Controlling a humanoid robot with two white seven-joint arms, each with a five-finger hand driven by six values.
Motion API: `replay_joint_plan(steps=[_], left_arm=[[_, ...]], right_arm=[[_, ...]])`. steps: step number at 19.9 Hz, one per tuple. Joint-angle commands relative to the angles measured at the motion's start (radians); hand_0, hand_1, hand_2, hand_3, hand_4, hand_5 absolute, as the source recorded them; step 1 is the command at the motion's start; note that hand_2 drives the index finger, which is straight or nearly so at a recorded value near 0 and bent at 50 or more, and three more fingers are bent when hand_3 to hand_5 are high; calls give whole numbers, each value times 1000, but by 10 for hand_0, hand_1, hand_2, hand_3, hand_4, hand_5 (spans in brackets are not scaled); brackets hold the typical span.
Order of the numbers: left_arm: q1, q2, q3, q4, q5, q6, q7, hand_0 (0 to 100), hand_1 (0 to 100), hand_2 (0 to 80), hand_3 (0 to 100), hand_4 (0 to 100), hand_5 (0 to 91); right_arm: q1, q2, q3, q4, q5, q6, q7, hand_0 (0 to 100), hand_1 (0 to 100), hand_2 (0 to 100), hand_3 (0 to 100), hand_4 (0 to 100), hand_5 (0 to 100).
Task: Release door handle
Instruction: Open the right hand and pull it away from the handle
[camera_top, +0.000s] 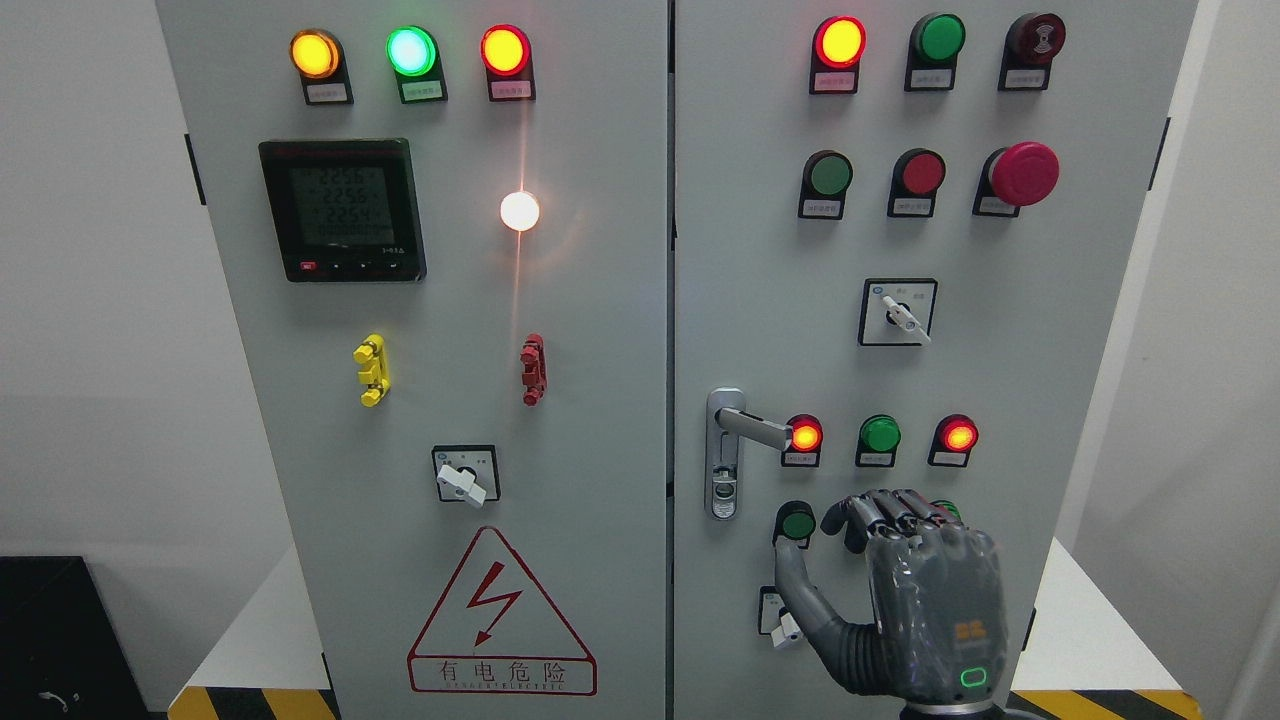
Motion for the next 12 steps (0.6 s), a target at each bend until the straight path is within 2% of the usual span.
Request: replay_joint_plan(steps=[1, 2, 3, 5, 6, 7, 12], left_arm=[[0, 0, 0, 0, 0, 1, -1, 120, 556, 0, 0, 0, 0], [0, 0, 0, 0, 0, 1, -1, 120, 556, 0, 0, 0, 0], [0, 0, 0, 0, 0, 1, -1, 120, 556, 0, 0, 0, 0], [0, 0, 0, 0, 0, 1, -1, 120, 556, 0, 0, 0, 0], [0, 0, 0, 0, 0, 1, -1, 120, 556, 0, 0, 0, 0], [0, 0, 0, 0, 0, 1, -1, 120, 556, 0, 0, 0, 0], [0, 0, 0, 0, 0, 1, -1, 120, 556, 0, 0, 0, 0]], right_arm=[[42, -48, -73, -47, -57, -46, -6, 444, 334, 175, 387, 418, 461], [44, -48, -82, -50, -57, -57, -16, 447, 311, 112, 307, 350, 393], [50, -48, -95, -50, -57, -78, -29, 447, 303, 82, 270, 318, 353], [55, -48, -122, -49, -61, -137, -33, 431, 287, 0, 153, 178, 191], [58, -49, -134, -49, -74, -161, -33, 427, 284, 0, 139, 161, 166], [59, -49, -138, -49, -95, -181, -30, 420, 275, 0, 92, 104, 98], [75, -51, -128, -49, -134, -204, -21, 399, 215, 0, 43, 9, 22]])
